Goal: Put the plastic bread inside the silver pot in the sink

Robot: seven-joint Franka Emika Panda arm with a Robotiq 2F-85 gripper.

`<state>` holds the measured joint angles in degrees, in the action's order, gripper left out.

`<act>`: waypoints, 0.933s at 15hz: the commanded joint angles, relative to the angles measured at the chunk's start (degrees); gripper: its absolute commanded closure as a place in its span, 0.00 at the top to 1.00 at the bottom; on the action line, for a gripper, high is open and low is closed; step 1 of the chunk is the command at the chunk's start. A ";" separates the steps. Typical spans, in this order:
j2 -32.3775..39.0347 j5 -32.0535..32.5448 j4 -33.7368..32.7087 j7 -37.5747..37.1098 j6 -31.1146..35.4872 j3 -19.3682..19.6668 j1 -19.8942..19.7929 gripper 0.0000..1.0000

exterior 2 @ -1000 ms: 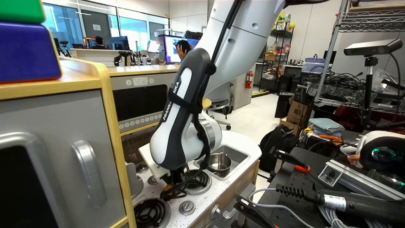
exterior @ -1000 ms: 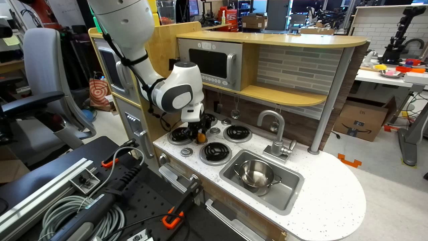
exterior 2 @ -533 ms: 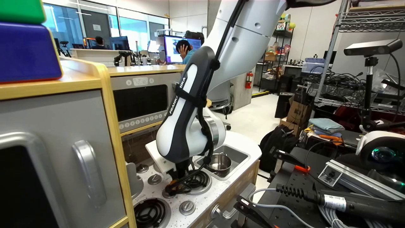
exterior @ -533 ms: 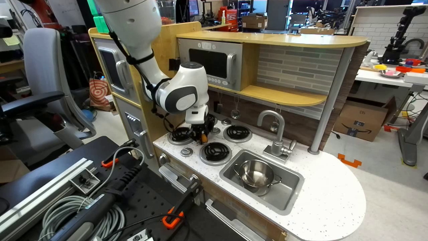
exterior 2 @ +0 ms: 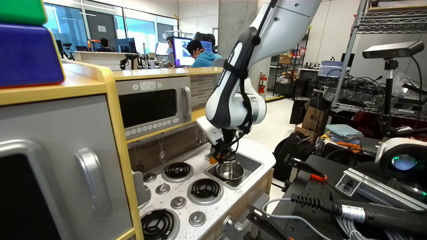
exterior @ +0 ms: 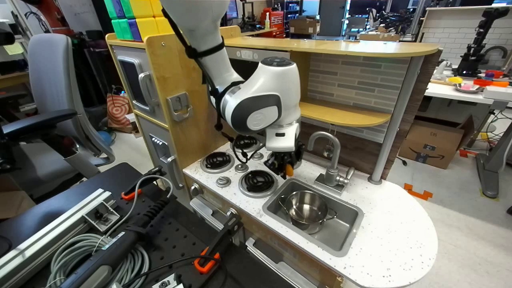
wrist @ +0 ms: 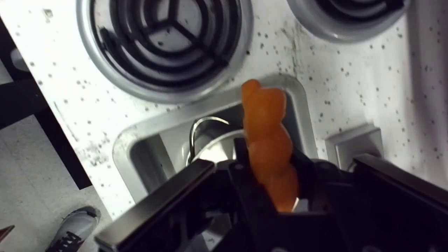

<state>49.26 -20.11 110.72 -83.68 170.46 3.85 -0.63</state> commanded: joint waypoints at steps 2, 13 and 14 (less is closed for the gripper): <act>-0.42 -2.10 -0.28 0.90 -1.74 1.31 -3.39 0.07; 19.39 0.93 -21.57 -15.38 -7.92 13.23 4.32 0.07; 20.67 1.39 -23.34 -16.40 -8.61 13.46 4.91 0.07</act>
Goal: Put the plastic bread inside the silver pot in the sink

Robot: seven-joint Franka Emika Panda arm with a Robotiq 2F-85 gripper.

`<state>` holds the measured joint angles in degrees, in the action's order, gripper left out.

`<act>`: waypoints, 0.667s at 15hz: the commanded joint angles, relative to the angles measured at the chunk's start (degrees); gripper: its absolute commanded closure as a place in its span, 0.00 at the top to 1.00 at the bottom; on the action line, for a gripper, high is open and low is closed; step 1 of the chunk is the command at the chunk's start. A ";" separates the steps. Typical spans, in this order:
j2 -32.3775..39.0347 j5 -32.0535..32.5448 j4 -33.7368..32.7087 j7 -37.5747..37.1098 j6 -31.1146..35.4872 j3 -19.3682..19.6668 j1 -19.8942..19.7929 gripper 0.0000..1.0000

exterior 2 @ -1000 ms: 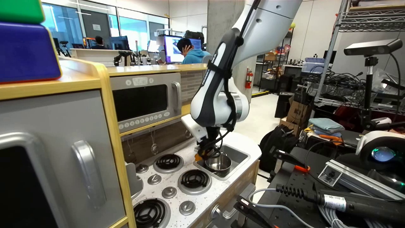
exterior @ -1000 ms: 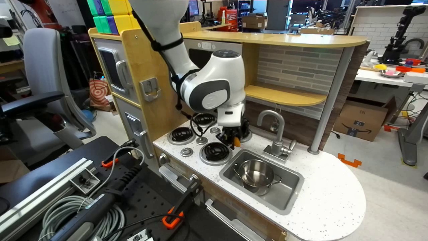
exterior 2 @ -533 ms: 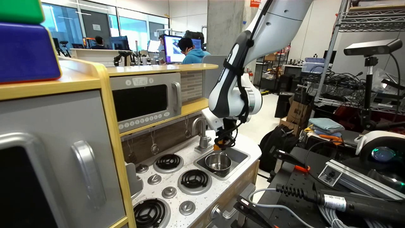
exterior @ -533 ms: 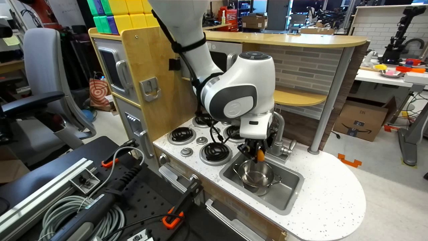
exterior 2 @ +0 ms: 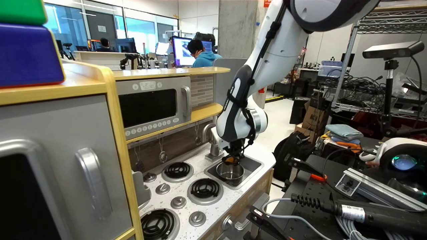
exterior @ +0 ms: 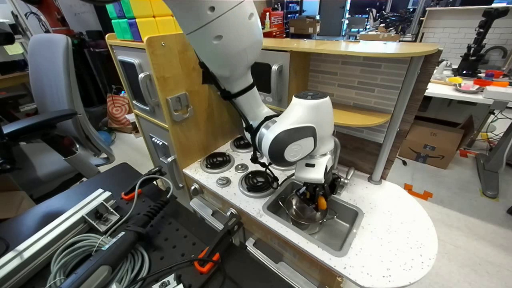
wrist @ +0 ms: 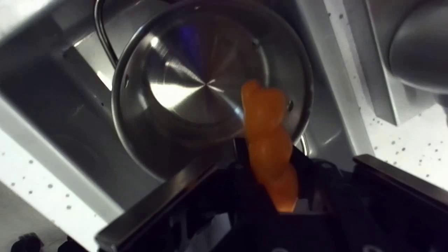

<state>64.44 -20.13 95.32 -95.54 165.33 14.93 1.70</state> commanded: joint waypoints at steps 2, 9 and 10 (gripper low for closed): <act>7.98 2.59 -11.28 -6.44 -5.06 2.92 3.58 0.07; 12.13 6.29 -16.22 -9.62 -10.16 4.03 2.77 0.07; 12.06 6.72 -16.48 -9.82 -10.44 4.13 2.55 0.07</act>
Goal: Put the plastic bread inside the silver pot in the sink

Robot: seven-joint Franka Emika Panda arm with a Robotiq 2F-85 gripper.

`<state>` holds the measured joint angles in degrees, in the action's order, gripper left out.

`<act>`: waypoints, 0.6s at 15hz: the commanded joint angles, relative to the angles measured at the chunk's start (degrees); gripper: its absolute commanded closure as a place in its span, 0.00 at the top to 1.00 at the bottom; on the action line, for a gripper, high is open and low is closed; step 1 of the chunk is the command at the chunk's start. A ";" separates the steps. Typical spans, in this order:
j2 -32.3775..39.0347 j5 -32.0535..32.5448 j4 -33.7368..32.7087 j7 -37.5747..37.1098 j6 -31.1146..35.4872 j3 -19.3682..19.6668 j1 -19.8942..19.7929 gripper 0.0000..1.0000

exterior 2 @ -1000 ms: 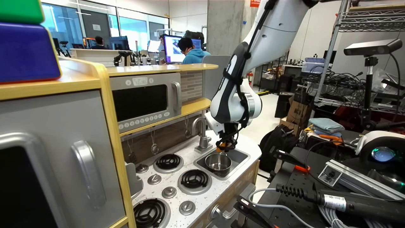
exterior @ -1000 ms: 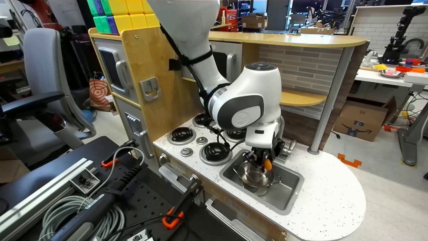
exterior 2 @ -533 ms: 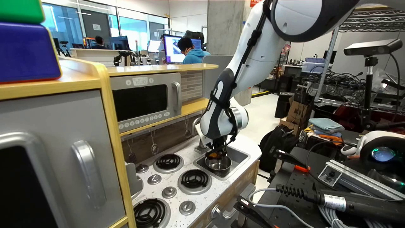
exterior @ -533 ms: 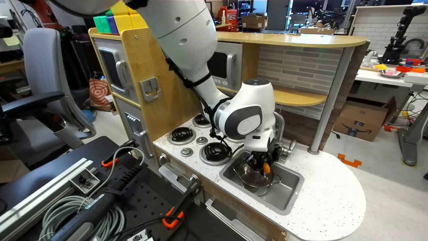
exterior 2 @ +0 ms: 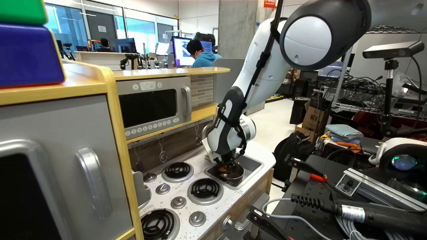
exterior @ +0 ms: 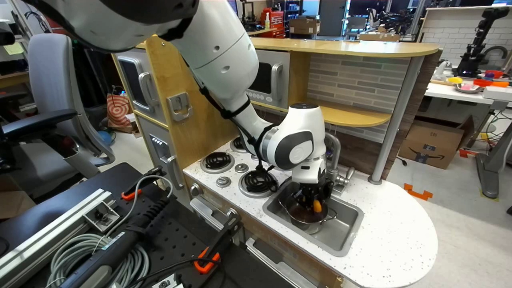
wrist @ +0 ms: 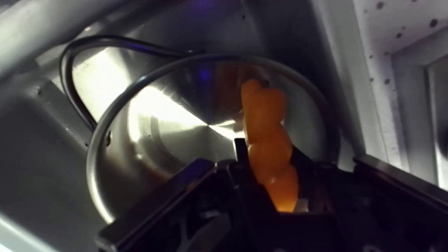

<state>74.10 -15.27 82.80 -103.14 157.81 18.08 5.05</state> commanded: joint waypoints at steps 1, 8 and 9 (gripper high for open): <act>2.50 2.32 -4.24 -2.33 -3.39 0.96 -0.95 0.07; 1.94 5.77 -3.69 -0.83 -4.89 0.79 -0.90 0.60; 1.78 6.18 -3.44 -0.63 -4.79 0.72 -0.82 0.66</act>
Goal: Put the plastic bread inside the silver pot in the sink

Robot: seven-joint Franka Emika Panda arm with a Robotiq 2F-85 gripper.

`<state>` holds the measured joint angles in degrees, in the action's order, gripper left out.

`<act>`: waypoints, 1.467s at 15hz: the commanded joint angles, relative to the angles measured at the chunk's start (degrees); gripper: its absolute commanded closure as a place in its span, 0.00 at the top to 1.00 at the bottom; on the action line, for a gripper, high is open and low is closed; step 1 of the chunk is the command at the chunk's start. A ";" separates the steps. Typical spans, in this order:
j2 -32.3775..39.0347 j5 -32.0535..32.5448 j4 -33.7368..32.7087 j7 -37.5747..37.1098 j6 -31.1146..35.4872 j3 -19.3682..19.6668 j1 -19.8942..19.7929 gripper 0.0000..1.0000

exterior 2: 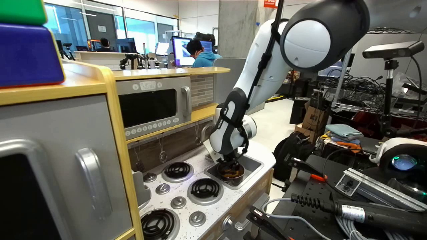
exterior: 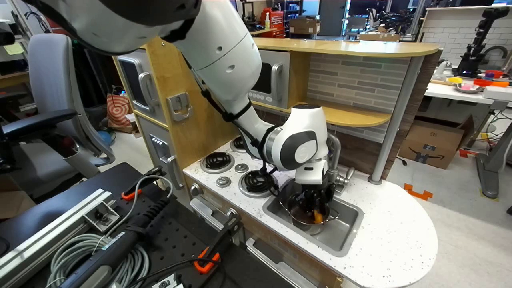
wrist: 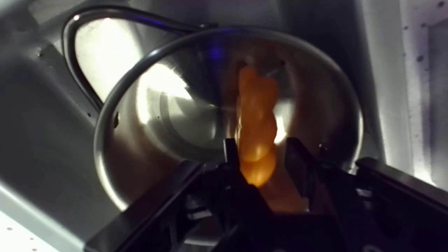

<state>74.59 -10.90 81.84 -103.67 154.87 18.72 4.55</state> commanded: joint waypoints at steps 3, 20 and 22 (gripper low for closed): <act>-0.72 2.26 0.03 1.35 -1.32 -0.96 -0.40 0.88; -37.05 -4.20 35.48 30.51 10.63 -14.02 -10.58 0.47; -40.26 -5.17 38.24 35.04 7.71 -15.16 -12.26 0.48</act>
<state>40.91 -14.13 114.07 -75.38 166.39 6.22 -4.64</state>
